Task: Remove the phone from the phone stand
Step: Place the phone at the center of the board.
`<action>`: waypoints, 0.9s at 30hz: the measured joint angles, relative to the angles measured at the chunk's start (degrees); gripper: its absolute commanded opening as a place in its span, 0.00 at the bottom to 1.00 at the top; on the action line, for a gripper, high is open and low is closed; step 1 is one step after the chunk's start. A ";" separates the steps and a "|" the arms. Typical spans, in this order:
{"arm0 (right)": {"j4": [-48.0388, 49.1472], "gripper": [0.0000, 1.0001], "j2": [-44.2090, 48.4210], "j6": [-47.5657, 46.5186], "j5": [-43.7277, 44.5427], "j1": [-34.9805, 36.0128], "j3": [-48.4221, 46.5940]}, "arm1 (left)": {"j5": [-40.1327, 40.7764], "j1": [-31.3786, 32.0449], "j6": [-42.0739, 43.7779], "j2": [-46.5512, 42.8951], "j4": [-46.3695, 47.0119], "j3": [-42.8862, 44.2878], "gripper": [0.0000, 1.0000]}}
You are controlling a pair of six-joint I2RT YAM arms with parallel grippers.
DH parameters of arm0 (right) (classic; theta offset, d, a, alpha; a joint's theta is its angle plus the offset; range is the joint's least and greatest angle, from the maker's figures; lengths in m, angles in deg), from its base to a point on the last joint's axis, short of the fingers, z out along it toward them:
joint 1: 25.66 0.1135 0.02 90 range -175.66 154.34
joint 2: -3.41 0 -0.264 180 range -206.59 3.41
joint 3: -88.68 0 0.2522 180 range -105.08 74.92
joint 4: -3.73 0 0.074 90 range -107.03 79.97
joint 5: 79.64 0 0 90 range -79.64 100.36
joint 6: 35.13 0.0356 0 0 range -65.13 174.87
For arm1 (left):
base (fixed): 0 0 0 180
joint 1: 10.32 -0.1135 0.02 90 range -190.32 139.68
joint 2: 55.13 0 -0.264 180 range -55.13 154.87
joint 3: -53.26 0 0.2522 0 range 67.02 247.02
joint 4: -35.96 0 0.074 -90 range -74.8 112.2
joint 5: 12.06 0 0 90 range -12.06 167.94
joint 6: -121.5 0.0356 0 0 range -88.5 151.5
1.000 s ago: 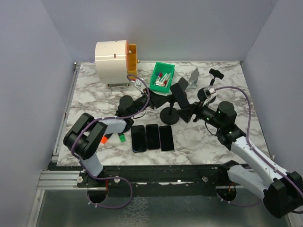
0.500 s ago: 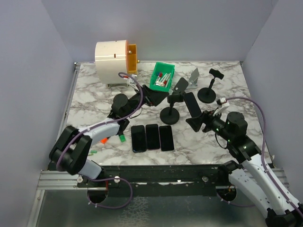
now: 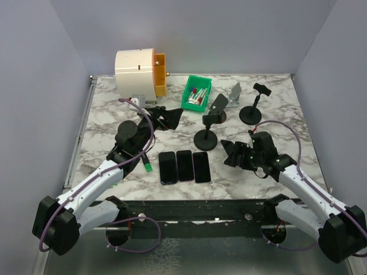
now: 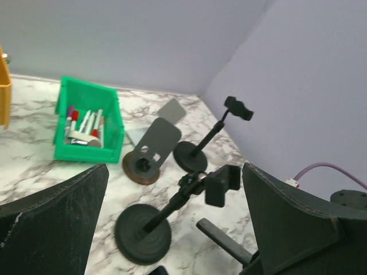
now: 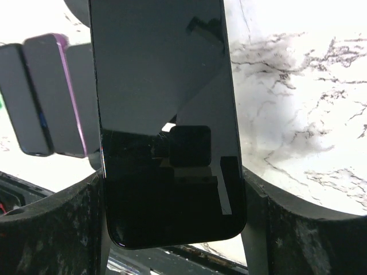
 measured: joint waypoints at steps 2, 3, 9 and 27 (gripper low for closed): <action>0.02 0.00 -2.19 0.09 -0.07 0.00 0.26 | 1.77 0.00 1.88 -1.33 -2.51 -0.76 0.99; 0.02 0.01 -3.19 0.09 -0.09 0.00 0.37 | 2.40 0.00 2.43 -1.68 -3.56 -1.07 0.99; 0.00 0.01 -7.32 0.50 0.13 1.55 0.59 | 4.68 0.00 4.42 -2.05 -9.18 -1.86 0.99; 4.31 0.41 -12.74 6.29 2.12 8.72 2.64 | 5.75 0.00 5.01 -2.03 -16.35 -1.62 0.99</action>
